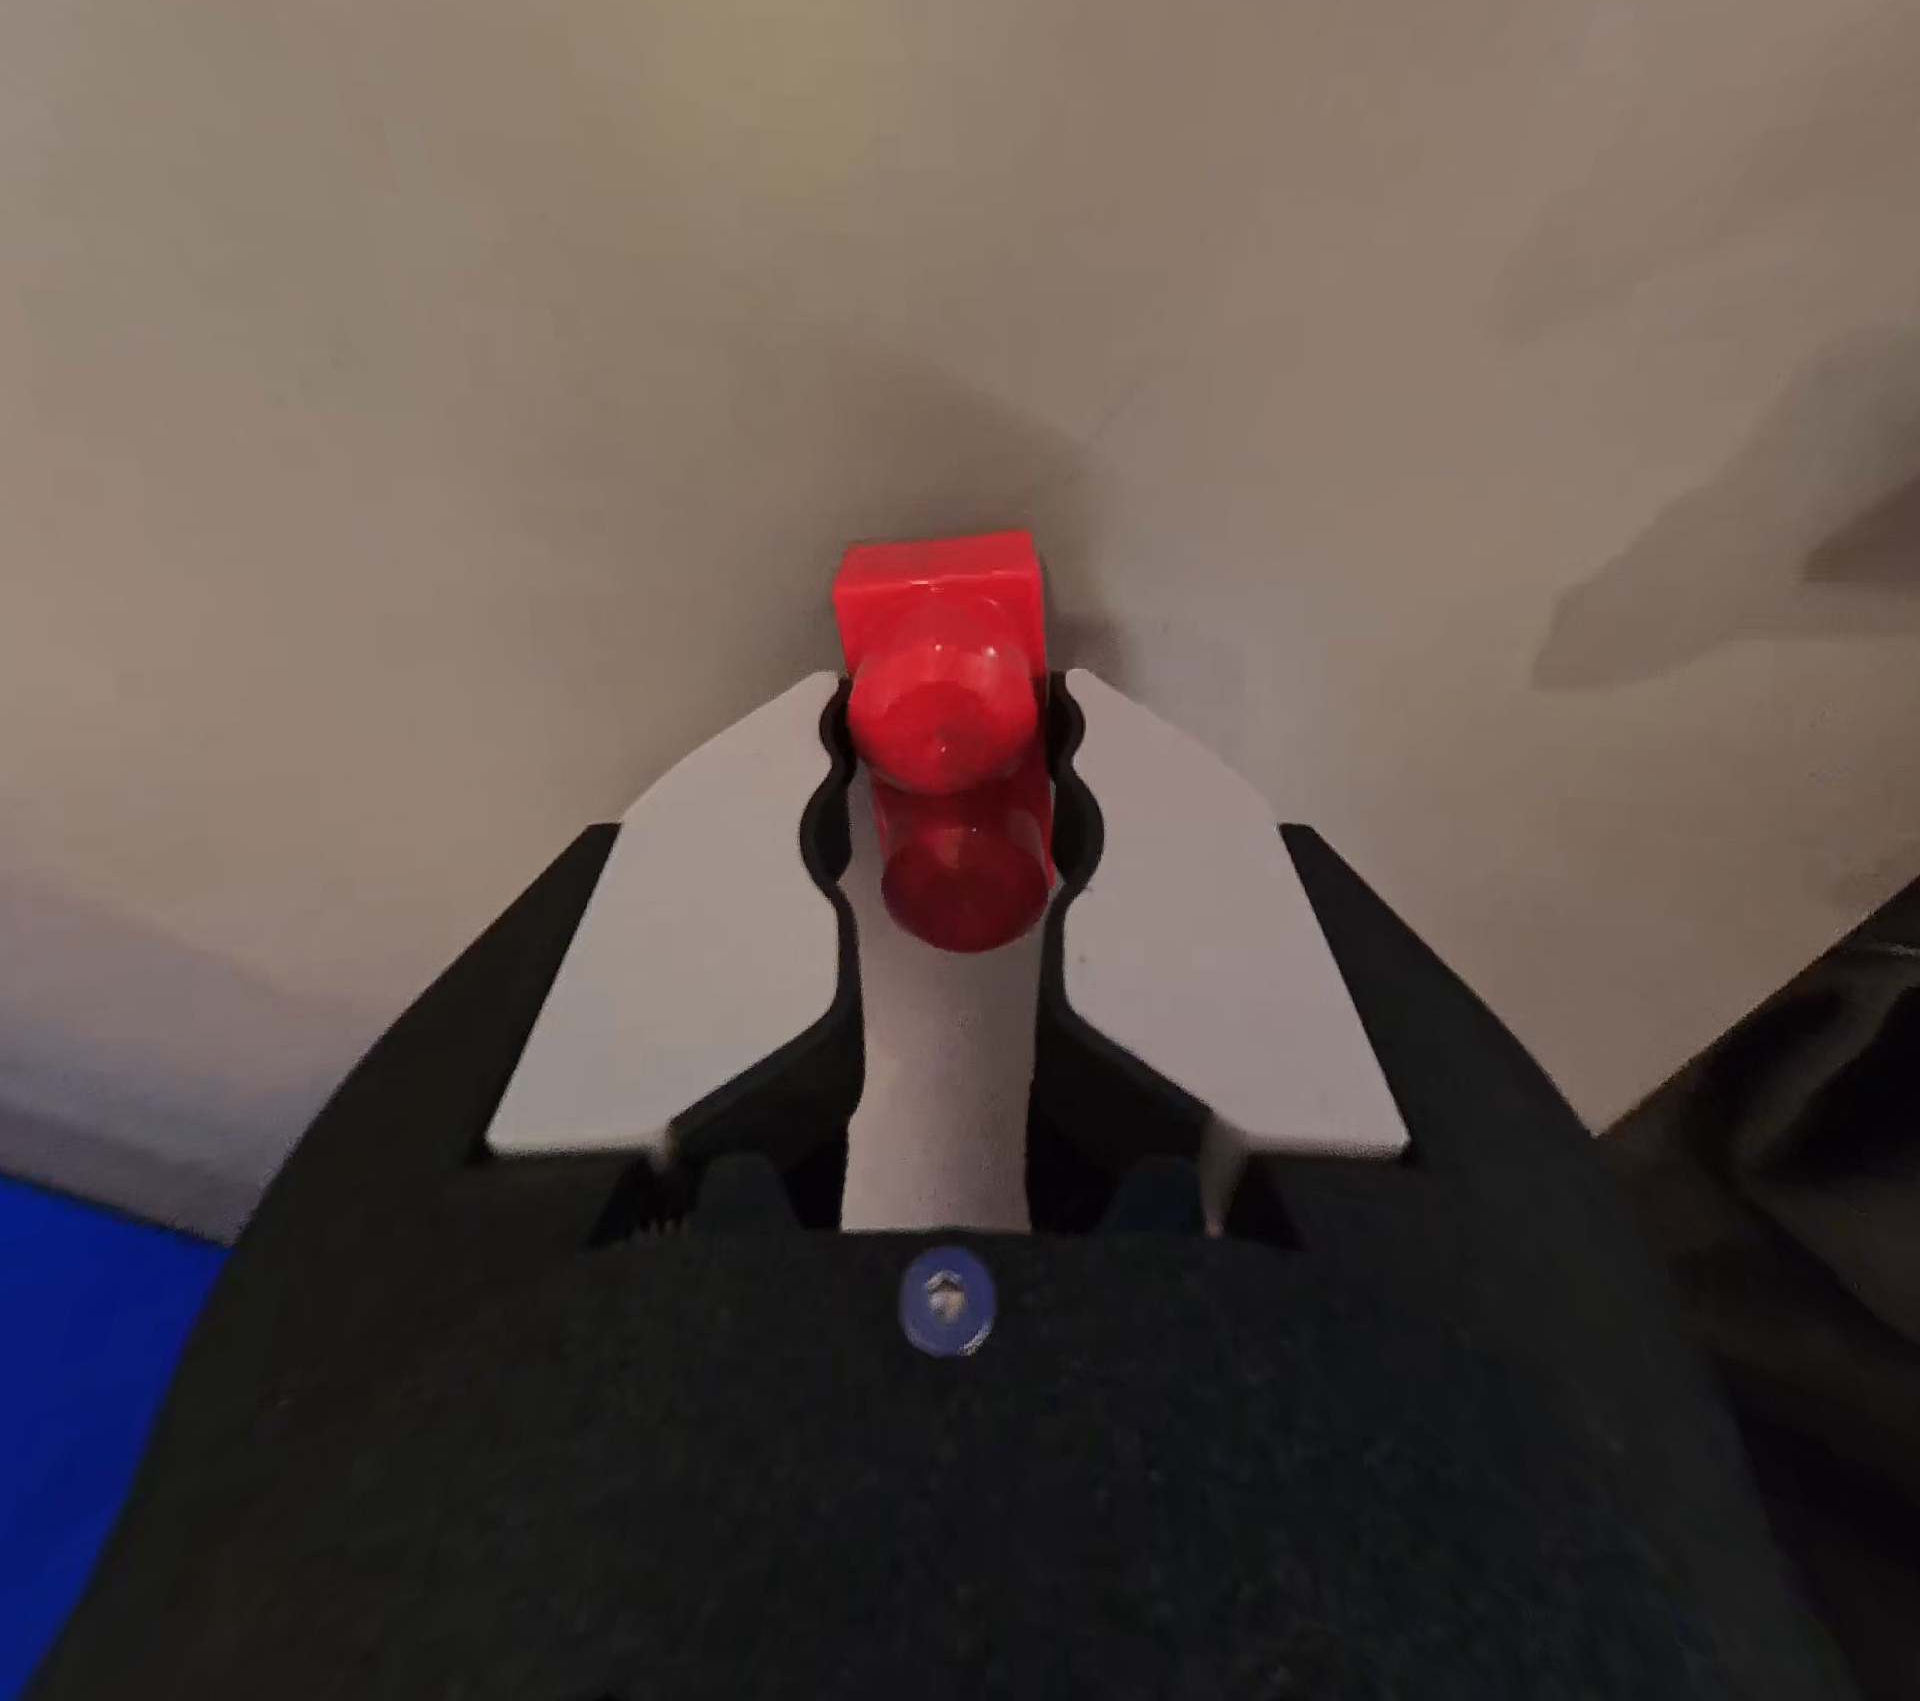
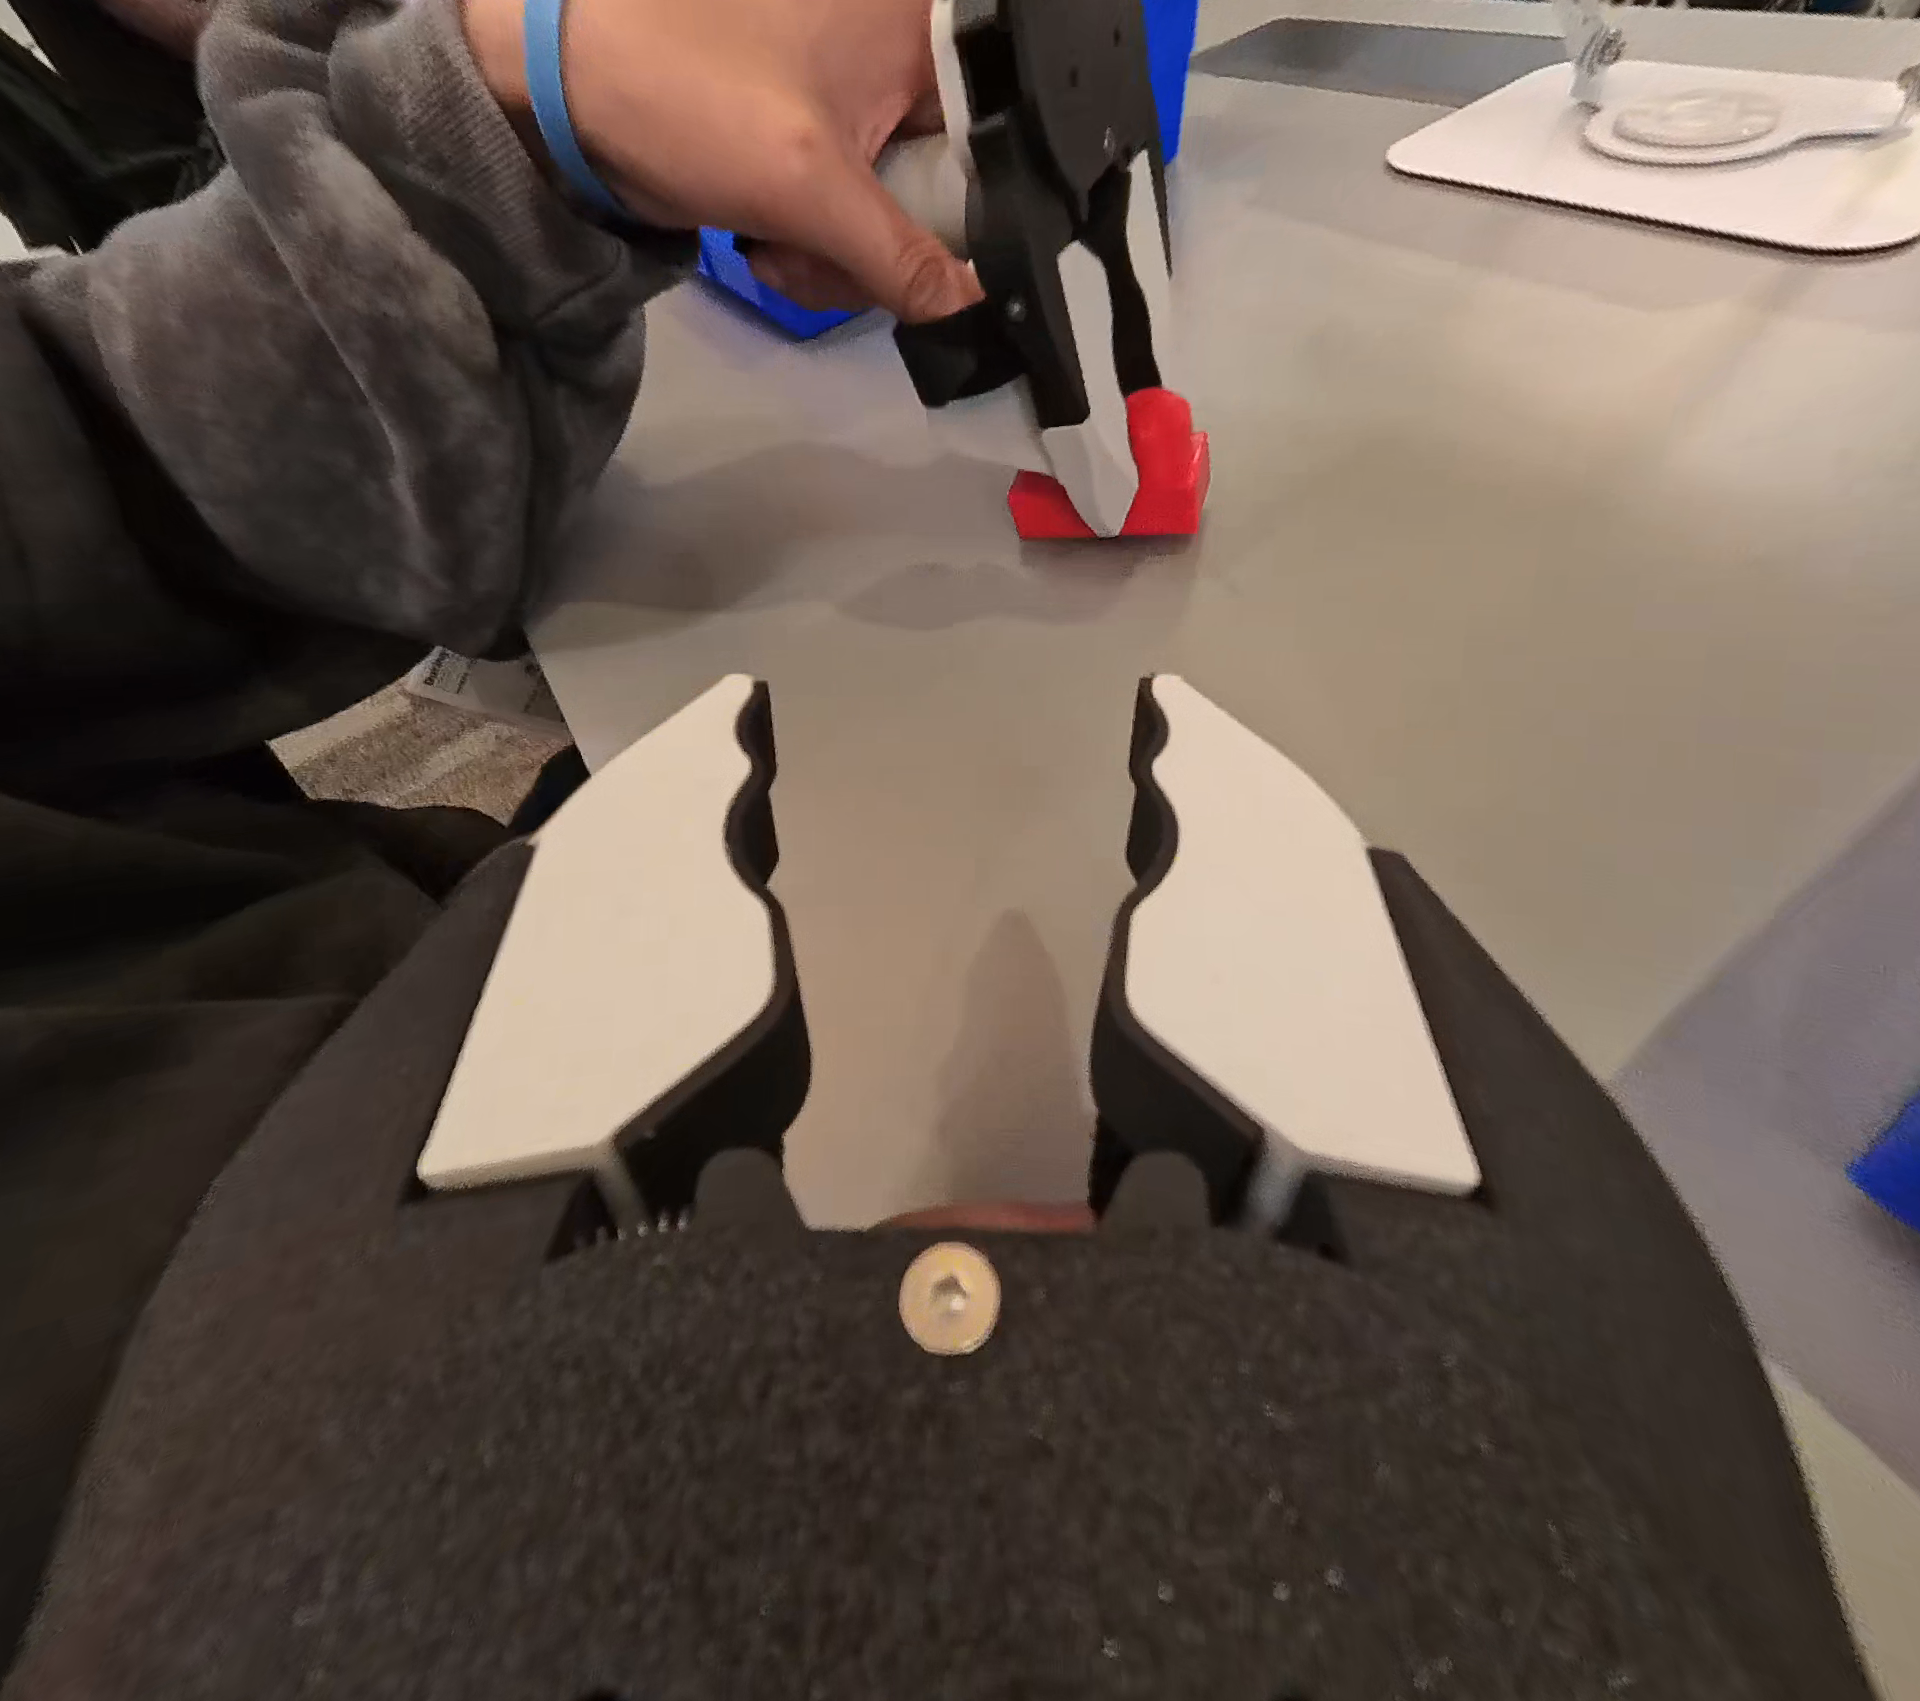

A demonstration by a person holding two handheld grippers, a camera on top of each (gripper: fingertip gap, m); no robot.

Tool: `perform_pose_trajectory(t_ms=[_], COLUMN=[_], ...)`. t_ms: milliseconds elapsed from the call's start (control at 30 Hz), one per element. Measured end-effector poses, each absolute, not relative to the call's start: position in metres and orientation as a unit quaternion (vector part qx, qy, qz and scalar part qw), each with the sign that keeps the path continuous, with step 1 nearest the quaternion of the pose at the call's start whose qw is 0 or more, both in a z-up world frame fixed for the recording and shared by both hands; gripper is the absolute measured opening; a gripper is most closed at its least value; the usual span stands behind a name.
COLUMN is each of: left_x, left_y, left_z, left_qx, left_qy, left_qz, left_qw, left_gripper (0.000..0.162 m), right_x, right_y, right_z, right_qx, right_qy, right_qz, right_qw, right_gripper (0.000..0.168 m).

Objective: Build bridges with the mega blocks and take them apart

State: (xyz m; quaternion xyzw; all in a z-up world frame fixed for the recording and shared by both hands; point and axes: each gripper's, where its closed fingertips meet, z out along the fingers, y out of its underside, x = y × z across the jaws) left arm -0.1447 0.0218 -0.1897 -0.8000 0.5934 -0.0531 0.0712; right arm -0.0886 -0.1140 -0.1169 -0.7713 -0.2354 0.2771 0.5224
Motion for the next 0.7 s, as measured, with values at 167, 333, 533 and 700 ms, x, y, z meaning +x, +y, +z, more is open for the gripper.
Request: perform_pose_trajectory(t_ms=[167,333,533,700], left_x=[-0.138,-0.135,-0.167,-0.203], left_y=[0.020,0.020,0.026,0.009], left_z=[-0.195,-0.194,-0.146,-0.113], left_qx=[-0.798,-0.796,-0.804,-0.795], left_qy=[0.596,0.595,0.550,0.424], left_qz=[-0.046,-0.046,-0.047,-0.193], left_qw=[0.076,0.098,0.221,0.388], left_gripper=[0.034,0.046,0.065,0.064], right_x=[-0.077,-0.075,-0.071,-0.065], right_y=[-0.116,-0.113,-0.103,-0.092], right_z=[-0.122,-0.124,-0.125,-0.131], right_qx=[-0.778,-0.782,-0.794,-0.816], right_qy=[-0.215,-0.216,-0.189,-0.138], right_qz=[0.288,0.278,0.241,0.179], right_qw=[0.516,0.514,0.524,0.532], right_gripper=[0.064,0.064,0.067,0.074])
